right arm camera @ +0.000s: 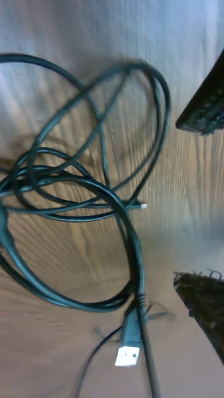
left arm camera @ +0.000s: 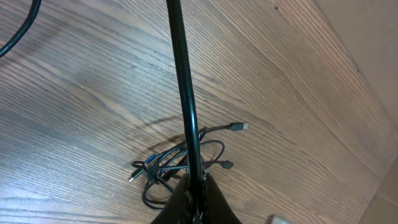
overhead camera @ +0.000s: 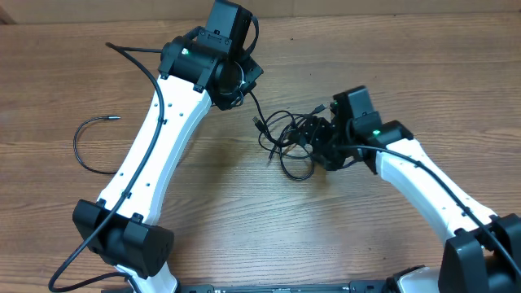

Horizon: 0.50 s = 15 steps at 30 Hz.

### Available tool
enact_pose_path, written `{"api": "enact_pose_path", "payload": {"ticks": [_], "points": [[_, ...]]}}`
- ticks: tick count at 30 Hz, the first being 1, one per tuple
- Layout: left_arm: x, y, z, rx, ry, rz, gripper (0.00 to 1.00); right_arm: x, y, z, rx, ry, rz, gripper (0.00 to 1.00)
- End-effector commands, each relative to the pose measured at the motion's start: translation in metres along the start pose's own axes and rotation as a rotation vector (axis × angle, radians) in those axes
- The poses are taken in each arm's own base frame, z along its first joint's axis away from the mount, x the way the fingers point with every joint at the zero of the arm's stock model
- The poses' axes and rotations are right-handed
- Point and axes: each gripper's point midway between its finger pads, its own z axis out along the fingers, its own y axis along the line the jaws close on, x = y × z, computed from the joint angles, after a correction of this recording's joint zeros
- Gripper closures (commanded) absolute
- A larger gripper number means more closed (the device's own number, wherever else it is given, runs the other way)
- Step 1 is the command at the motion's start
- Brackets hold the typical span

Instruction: Untangle cables

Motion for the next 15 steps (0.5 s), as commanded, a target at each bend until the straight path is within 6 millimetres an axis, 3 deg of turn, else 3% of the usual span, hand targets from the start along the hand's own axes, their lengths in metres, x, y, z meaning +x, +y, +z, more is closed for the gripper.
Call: {"api": "enact_pose_path", "payload": {"ticks": [1, 7, 15], "points": [[0.005, -0.007, -0.01, 0.041, 0.019, -0.044, 0.96, 0.008, 0.002, 0.007, 0.013, -0.006, 0.275, 0.38], [0.013, -0.011, -0.011, 0.057, 0.068, -0.158, 0.96, 0.029, 0.01, 0.014, 0.022, 0.03, 0.568, 0.35], [0.025, -0.017, -0.012, 0.08, 0.143, -0.223, 0.96, 0.011, 0.02, 0.034, -0.035, -0.007, 0.709, 0.34]]}}
